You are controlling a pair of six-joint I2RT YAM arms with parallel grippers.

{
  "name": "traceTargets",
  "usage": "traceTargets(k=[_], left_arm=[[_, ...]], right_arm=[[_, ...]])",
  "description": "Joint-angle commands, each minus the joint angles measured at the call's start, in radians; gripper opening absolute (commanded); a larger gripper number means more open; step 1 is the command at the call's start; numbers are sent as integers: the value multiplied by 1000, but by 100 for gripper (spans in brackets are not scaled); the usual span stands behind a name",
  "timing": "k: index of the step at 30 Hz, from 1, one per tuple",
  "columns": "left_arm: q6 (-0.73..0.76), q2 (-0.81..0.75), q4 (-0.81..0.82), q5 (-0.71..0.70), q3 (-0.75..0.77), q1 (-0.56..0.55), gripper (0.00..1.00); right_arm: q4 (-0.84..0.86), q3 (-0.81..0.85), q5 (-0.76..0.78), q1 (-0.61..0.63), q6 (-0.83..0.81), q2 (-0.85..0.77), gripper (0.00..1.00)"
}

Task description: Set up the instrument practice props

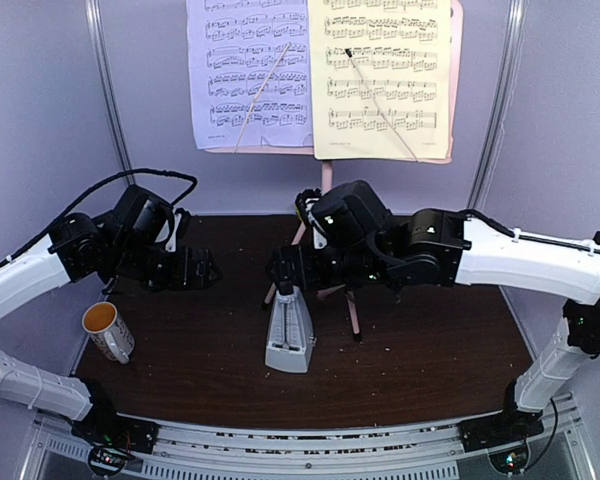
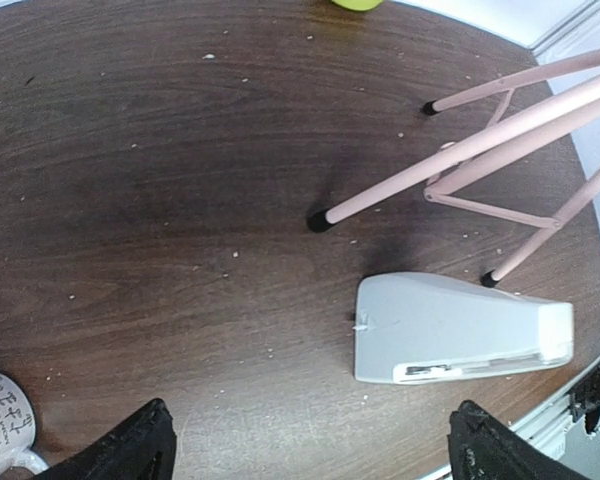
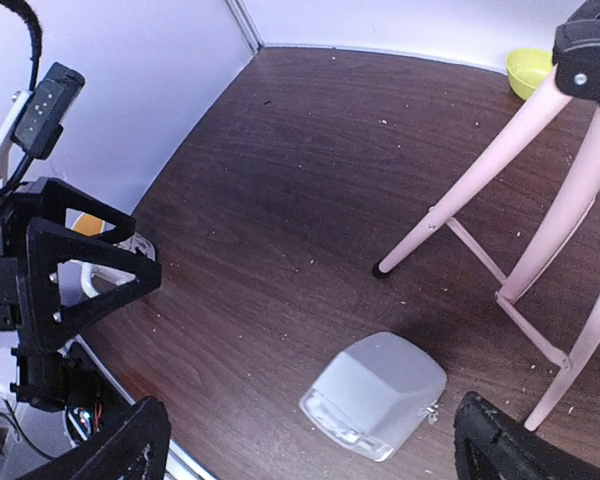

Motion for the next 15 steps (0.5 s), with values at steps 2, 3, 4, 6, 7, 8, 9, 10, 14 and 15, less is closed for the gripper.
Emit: traceTargets(k=[2, 3, 4, 6, 7, 8, 9, 10, 14, 15], left_arm=[[-47, -30, -3, -68, -35, 13, 98], [-52, -34, -5, -75, -38, 14, 98], [-55, -38, -5, -83, -41, 15, 98], [-56, -46, -5, -99, -44, 15, 98], [-53, -50, -5, -105, -45, 16, 98], [-43, -54, -5, -107, -42, 17, 98], [-37, -56, -7, -110, -40, 18, 98], [-32, -61, -12, -116, -36, 18, 98], [-20, -74, -34, -151, -29, 19, 98], [-20, -79, -38, -160, -29, 19, 98]], right_arm=[[-333, 272, 201, 63, 283, 191, 100], [-386, 342, 215, 68, 320, 228, 100], [-438, 382, 228, 73, 354, 262, 100], [-509, 432, 256, 82, 420, 316, 100], [-539, 447, 265, 85, 449, 335, 100], [-565, 460, 268, 85, 477, 353, 100], [-594, 471, 269, 85, 508, 370, 100], [-612, 483, 270, 85, 531, 387, 100], [-663, 500, 276, 84, 604, 436, 97], [-670, 499, 280, 84, 621, 445, 96]])
